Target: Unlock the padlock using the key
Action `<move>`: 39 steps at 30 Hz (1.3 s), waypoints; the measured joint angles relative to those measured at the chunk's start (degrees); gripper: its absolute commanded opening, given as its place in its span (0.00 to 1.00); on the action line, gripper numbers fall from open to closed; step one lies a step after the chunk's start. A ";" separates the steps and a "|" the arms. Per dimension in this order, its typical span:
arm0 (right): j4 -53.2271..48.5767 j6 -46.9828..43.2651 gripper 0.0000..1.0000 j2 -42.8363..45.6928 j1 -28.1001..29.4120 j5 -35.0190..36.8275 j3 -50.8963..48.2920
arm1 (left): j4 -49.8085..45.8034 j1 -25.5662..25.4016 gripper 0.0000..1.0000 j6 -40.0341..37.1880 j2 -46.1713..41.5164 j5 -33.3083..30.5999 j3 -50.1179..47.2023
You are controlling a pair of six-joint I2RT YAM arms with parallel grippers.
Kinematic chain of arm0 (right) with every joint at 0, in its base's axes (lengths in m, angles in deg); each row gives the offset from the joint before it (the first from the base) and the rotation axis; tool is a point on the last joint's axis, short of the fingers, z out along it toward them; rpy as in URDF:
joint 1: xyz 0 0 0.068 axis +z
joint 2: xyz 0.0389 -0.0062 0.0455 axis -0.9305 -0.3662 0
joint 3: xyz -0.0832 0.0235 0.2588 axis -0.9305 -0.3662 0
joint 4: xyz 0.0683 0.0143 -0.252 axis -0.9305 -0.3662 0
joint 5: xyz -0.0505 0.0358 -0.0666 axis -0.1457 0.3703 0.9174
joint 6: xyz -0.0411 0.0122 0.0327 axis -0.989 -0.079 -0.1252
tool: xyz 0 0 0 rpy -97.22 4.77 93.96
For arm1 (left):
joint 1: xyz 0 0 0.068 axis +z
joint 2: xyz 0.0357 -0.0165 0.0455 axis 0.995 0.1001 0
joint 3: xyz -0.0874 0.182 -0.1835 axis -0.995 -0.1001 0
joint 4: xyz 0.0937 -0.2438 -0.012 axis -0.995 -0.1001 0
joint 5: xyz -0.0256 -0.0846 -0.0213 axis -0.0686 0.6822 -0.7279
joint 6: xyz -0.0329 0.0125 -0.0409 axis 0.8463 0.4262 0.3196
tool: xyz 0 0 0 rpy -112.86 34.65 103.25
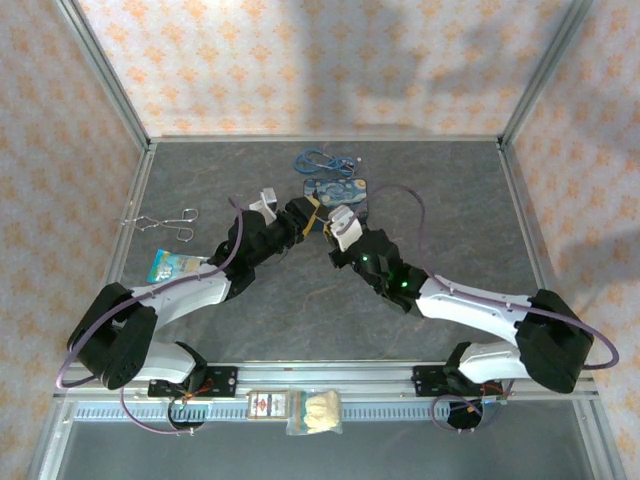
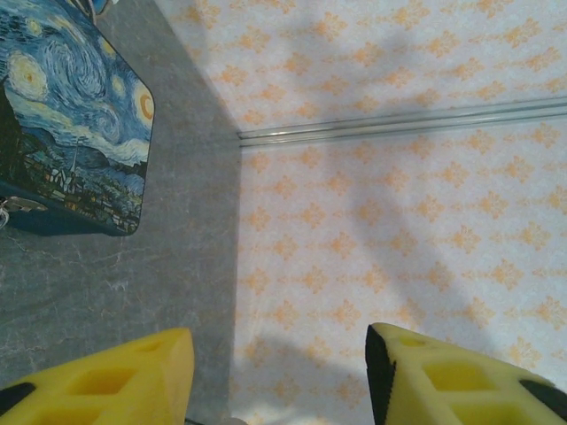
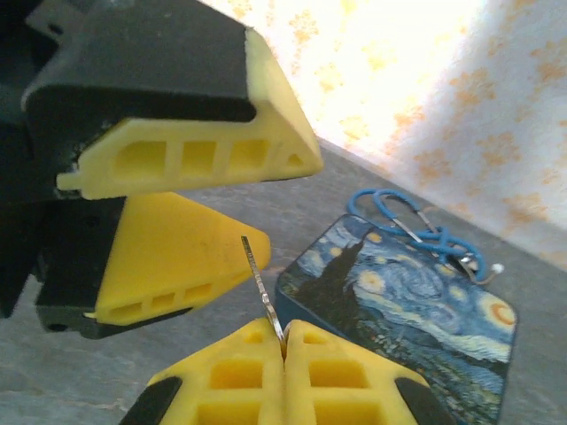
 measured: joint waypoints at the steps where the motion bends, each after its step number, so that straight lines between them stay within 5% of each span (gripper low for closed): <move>1: 0.31 -1.64 0.00 -0.81 0.74 1.57 0.00 | 0.02 0.00 0.46 0.04 0.04 0.00 0.04; 13: 5.44 -10.25 0.00 -3.78 3.58 11.19 -1.01 | -0.42 -0.02 0.44 0.11 0.07 0.20 0.04; 24: 9.05 -11.56 0.00 -3.91 3.69 12.35 -2.25 | -0.55 -0.76 0.42 1.07 1.55 1.14 0.04; 39: 10.05 -13.25 0.00 -6.56 4.00 12.37 -2.23 | -0.81 -0.74 0.18 1.51 2.32 1.53 0.00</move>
